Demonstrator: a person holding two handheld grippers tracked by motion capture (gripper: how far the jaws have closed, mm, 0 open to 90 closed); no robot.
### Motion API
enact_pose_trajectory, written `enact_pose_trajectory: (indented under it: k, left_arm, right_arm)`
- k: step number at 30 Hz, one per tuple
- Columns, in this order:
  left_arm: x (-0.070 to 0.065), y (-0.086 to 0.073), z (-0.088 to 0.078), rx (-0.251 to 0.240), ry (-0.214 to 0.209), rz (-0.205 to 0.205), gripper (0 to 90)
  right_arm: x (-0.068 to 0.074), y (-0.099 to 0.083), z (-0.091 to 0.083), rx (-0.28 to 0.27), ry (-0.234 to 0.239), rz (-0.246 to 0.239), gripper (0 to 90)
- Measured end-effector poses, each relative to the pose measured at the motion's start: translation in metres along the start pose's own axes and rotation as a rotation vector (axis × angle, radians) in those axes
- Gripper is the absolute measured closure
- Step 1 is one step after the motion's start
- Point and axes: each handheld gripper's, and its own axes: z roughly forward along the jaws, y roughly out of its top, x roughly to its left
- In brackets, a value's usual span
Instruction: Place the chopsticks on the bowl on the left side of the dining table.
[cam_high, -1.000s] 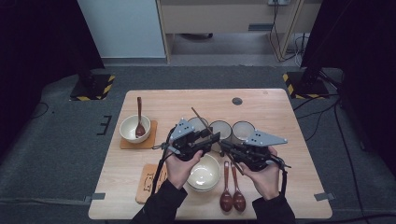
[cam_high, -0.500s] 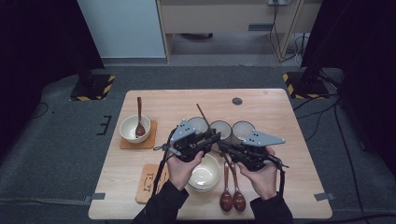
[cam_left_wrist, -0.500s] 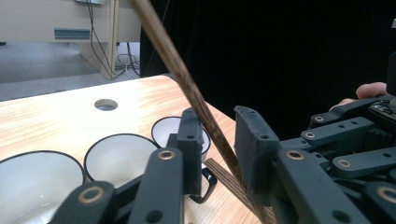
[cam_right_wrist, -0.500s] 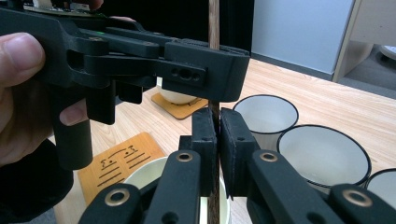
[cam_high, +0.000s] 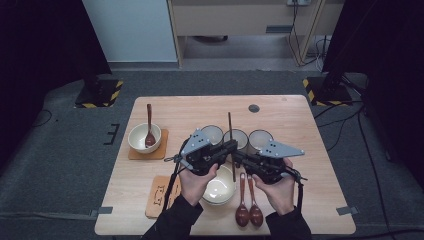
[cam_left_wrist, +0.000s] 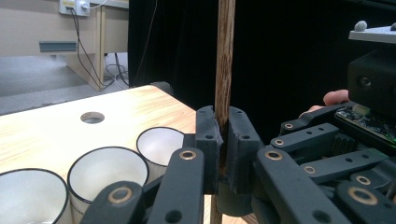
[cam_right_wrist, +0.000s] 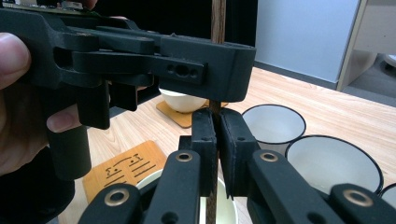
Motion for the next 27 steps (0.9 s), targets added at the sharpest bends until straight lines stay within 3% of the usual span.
enact_pose_trajectory:
  k: [3, 10, 19, 25, 27]
  left_arm:
    - [0.001, 0.001, -0.001, 0.000, 0.001, 0.007, 83.9]
    - [0.010, 0.003, -0.010, -0.011, 0.039, 0.018, 83.9]
    - [0.027, 0.007, -0.034, -0.033, 0.086, 0.003, 83.9]
    - [0.038, 0.010, -0.050, -0.046, 0.117, -0.001, 83.9]
    - [0.042, 0.010, -0.056, -0.045, 0.127, -0.001, 83.9]
  right_arm:
    - [-0.001, -0.001, 0.000, -0.007, 0.006, 0.007, 82.6]
    - [-0.008, -0.004, -0.006, -0.037, 0.013, 0.049, 66.8]
    - [-0.026, -0.006, -0.022, -0.061, -0.117, 0.053, 47.8]
    - [-0.039, -0.011, -0.032, -0.058, -0.192, 0.044, 41.4]
    - [-0.042, -0.013, -0.036, -0.070, -0.205, 0.064, 39.4]
